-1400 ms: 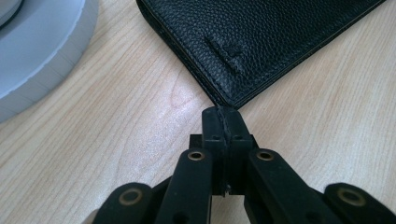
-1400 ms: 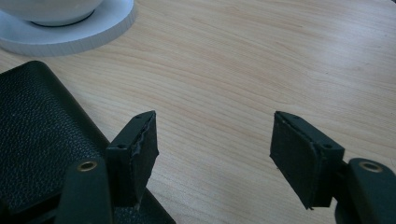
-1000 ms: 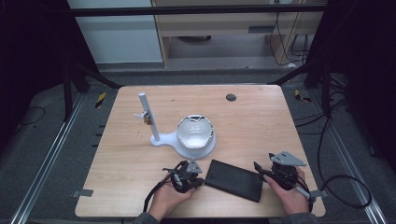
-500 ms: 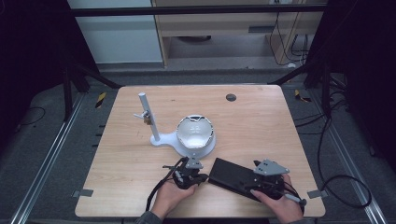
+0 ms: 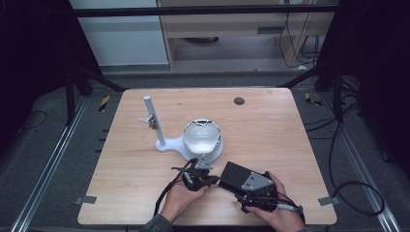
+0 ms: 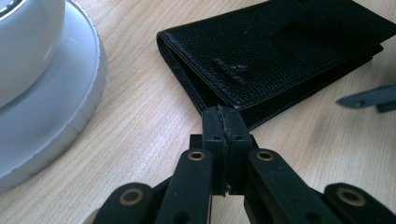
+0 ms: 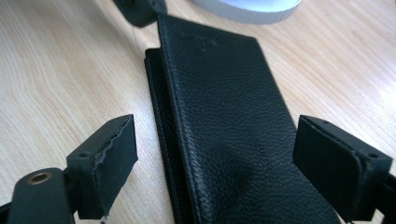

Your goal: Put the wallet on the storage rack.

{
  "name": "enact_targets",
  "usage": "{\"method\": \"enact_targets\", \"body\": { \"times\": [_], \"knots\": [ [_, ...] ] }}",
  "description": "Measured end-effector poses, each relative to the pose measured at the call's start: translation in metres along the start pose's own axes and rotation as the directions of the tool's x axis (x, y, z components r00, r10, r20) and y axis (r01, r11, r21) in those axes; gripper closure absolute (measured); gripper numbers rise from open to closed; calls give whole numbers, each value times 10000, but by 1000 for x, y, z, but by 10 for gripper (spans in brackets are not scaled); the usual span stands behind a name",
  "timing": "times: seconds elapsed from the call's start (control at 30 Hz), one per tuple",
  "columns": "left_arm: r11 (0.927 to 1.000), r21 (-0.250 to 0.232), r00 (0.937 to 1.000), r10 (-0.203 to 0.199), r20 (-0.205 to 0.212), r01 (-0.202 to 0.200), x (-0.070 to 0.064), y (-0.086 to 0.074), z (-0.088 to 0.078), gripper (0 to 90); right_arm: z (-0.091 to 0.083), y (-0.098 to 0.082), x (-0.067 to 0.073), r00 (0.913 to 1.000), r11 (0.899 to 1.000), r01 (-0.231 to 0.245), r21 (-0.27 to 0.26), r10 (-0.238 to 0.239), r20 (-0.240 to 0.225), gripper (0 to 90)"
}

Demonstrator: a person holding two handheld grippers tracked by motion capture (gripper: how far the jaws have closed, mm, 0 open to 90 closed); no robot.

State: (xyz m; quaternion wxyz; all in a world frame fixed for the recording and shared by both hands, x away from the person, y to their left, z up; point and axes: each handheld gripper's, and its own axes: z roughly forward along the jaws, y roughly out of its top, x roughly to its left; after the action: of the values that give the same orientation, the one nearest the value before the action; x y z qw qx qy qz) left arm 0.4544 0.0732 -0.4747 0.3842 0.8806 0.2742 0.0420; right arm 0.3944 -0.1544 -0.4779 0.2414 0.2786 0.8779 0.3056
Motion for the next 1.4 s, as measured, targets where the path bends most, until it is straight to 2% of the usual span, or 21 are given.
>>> {"method": "enact_targets", "body": {
  "times": [0.17, 0.2, 0.3, 0.33, 0.37, 0.4, 0.43, 0.53, 0.57, 0.6, 0.63, 0.67, 0.73, 0.77, 0.8, 0.83, 0.87, 0.93, 1.13, 1.27, 1.4],
  "knots": [
    [10000, -26, 10000, 75, 50, -75, 0, 5, -1, 895, 4, 2, 2, 9999, 9995, 87, 304, -90, 117, 160],
    [9999, -134, 9999, 4, 100, -2, 0, 7, 0, 895, 5, 3, 1, 9995, 9992, 212, 327, -219, 211, 189],
    [9999, -133, 9999, 60, 97, -58, 0, 10, 0, 895, 5, 4, 0, 9994, 9991, 190, 371, -200, 282, 233],
    [9999, -153, 9999, 57, 143, -55, -1, 12, 1, 895, 5, 3, -2, 9988, 9987, 250, 450, -269, 403, 281],
    [9999, -153, 9999, 57, 143, -55, -1, 12, 1, 895, 5, 3, -2, 9988, 9987, 250, 450, -269, 403, 281],
    [9998, -154, 9998, 103, 161, -100, -1, 14, 1, 895, 4, 3, -3, 9979, 9982, 285, 527, -314, 562, 330],
    [9998, -132, 9998, 137, 169, -134, -2, 15, 2, 895, 4, 3, -3, 9979, 9982, 285, 527, -314, 562, 330],
    [9997, -178, 9996, 172, 245, -168, -4, 20, 4, 895, 5, 4, -4, 9951, 9967, 429, 693, -488, 856, 429],
    [9996, -221, 9995, 158, 257, -152, -5, 22, 4, 895, 5, 4, -4, 9951, 9967, 429, 693, -488, 856, 429],
    [9996, -162, 9994, 247, 238, -243, -6, 24, 6, 895, 5, 4, -4, 9919, 9952, 625, 755, -703, 1055, 493],
    [9996, -162, 9994, 247, 238, -243, -6, 24, 6, 894, 5, 4, -4, 9919, 9952, 625, 755, -703, 1055, 493],
    [9996, -193, 9996, 214, 186, -211, -7, 24, 7, 889, 3, 5, -6, 9888, 9945, 763, 720, -848, 1227, 577],
    [9997, -190, 9997, 132, 205, -128, -6, 22, 7, 858, 1, 6, -7, 9859, 9943, 894, 577, -966, 1367, 643],
    [9997, -190, 9997, 132, 205, -128, -6, 22, 7, 847, 1, 6, -7, 9859, 9943, 894, 577, -966, 1367, 643],
    [9998, -126, 9998, 164, 144, -162, -5, 19, 7, 843, -1, 8, -8, 9817, 9928, 1079, 510, -1145, 1519, 708],
    [9998, -126, 9998, 164, 144, -162, -5, 19, 7, 843, -1, 8, -8, 9817, 9928, 1079, 510, -1145, 1519, 708],
    [9998, -135, 9999, 128, 84, -126, -3, 16, 6, 842, -4, 11, -10, 9765, 9914, 1246, 413, -1299, 1722, 764],
    [9999, -121, 10000, 80, 7, -79, -1, 13, 5, 831, -6, 13, -13, 9722, 9899, 1373, 344, -1413, 1869, 801],
    [9995, -310, 9997, -108, -229, 101, 1, 6, 0, 718, -9, 16, -22, 9727, 9905, 1362, 164, -1369, 1872, 836],
    [9991, -407, 9990, -88, -441, 70, 2, 4, -5, 625, -11, 16, -24, 9743, 9909, 1343, 72, -1334, 1815, 843],
    [9988, -491, 9978, -26, -658, -6, 1, 4, -5, 488, -13, 17, -29, 9746, 9912, 1324, -23, -1297, 1824, 847]
  ]
}}
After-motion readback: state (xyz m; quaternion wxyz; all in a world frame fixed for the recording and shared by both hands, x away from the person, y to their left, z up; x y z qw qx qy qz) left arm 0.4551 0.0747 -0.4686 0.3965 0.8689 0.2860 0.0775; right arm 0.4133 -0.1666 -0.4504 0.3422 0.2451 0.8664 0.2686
